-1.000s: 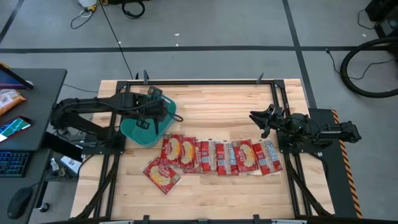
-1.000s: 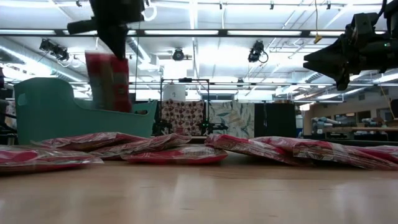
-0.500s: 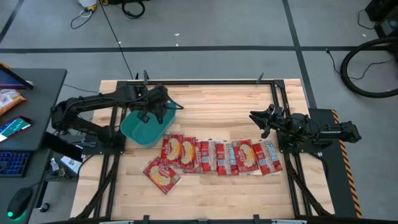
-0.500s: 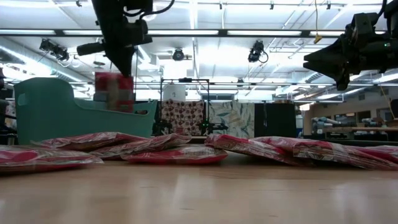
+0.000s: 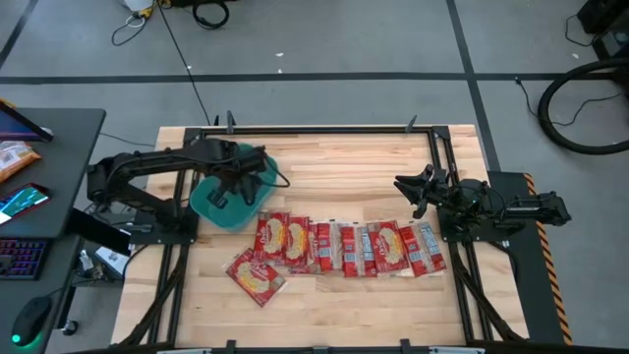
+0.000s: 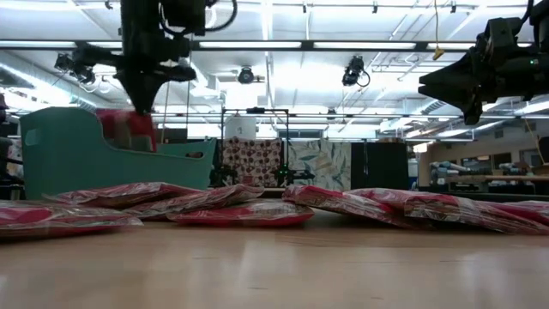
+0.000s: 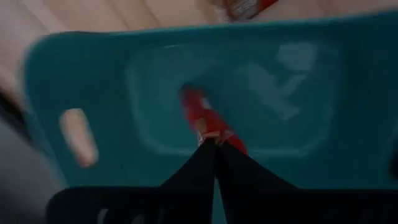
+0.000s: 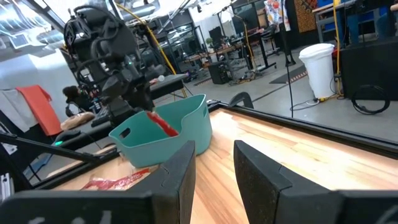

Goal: Sort popcorn bags into baskets
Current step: Put the red popcorn bag into the green bin

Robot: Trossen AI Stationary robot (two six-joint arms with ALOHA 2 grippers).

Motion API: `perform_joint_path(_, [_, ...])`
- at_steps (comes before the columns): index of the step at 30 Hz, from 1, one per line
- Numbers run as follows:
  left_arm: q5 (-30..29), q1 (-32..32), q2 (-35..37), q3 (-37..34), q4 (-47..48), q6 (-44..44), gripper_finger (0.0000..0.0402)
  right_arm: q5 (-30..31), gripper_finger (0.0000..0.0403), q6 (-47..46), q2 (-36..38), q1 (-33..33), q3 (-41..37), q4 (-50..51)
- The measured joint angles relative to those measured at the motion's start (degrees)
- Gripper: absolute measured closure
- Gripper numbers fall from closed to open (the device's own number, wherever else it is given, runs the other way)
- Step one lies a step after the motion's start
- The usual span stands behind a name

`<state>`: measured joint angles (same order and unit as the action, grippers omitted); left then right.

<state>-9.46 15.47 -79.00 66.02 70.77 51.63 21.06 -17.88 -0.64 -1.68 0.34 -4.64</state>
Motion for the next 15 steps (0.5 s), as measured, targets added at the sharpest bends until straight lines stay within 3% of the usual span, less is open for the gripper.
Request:
perform_joint_path(4, [0.84,-0.47,-1.1,0.0,1.48,-4.54,0.0363,0.0,0.0288,-0.01,0.0,0.0,0.0,0.02])
perform_joint_path(15, [2.04,-4.99,-1.14,0.0,2.23,-21.17,0.0273,0.02,0.0288,-0.01,-0.01,-0.01,0.0,0.02])
